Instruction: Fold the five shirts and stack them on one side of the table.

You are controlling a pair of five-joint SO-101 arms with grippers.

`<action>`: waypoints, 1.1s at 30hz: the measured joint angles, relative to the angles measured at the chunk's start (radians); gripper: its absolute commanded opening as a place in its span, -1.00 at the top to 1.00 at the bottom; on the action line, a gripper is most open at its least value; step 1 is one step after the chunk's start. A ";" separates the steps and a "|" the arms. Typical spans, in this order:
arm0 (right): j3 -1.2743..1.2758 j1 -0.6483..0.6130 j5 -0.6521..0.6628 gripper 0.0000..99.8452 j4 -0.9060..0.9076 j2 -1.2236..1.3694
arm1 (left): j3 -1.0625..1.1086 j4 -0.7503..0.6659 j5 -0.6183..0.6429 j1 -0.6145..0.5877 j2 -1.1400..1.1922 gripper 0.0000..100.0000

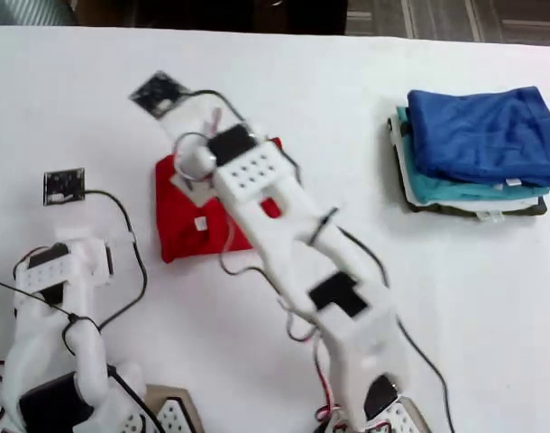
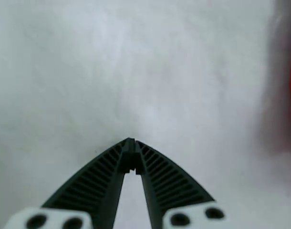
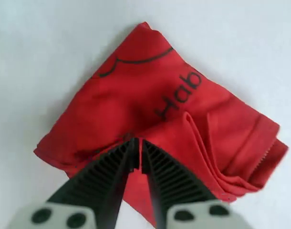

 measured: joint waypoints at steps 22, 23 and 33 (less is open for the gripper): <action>-0.740 0.051 -0.005 0.96 0.404 0.565 | 0.011 -0.020 0.051 0.000 0.000 0.94; -0.740 0.064 -0.005 0.96 0.407 0.565 | 0.011 -0.021 0.051 0.000 0.000 0.94; -0.555 0.163 -0.005 0.96 0.408 0.502 | 0.011 -0.023 0.051 0.000 0.000 0.94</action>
